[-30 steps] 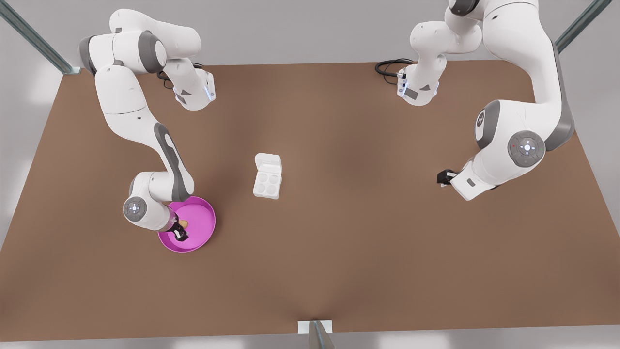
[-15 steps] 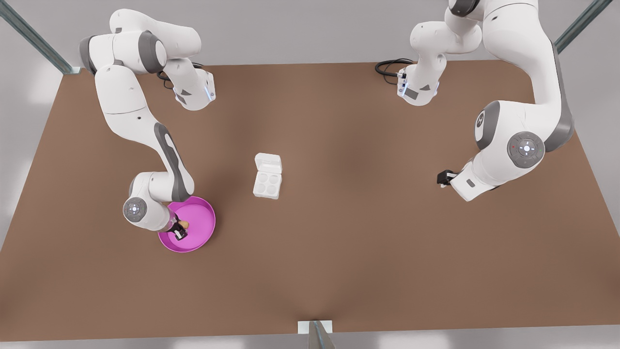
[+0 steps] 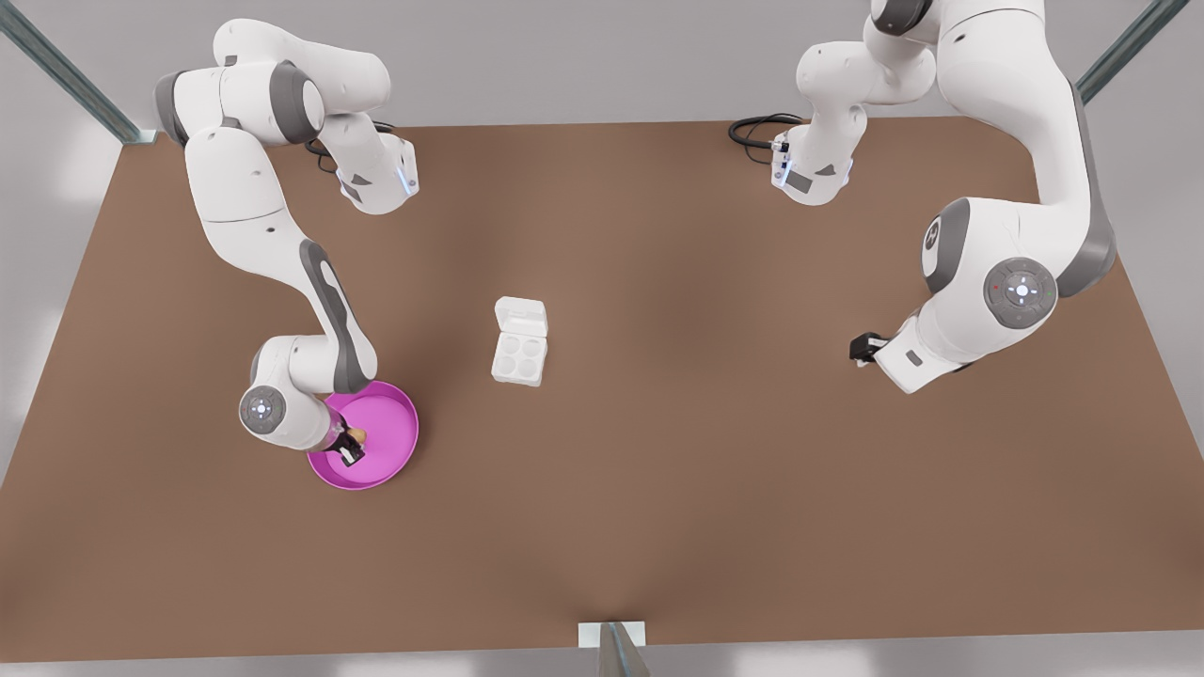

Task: Pack egg into the box and close the box lid

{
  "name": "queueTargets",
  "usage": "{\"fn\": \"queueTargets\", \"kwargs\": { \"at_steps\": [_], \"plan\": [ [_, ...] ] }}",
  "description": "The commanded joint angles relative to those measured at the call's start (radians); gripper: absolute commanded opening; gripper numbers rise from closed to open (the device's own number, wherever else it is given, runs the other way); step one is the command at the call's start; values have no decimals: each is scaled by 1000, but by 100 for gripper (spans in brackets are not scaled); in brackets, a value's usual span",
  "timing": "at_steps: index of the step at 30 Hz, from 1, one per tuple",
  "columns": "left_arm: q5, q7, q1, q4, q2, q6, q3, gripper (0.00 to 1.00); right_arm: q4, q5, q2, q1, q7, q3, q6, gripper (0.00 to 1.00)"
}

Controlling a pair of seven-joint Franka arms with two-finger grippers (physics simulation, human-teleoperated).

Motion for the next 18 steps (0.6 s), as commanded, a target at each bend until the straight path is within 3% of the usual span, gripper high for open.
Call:
{"fn": "queueTargets", "kwargs": {
  "at_steps": [1,8,18],
  "plan": [
    [1,0,0,0,-1,0,0,100,4,-1,-2,-1,-14,0,-26,54],
    [1,0,0,1,1,0,0,100,75,8,-5,1,-12,29,-127,53],
    [1,0,0,1,1,0,0,100,175,118,-28,2,1,265,-181,52]
  ]
}}
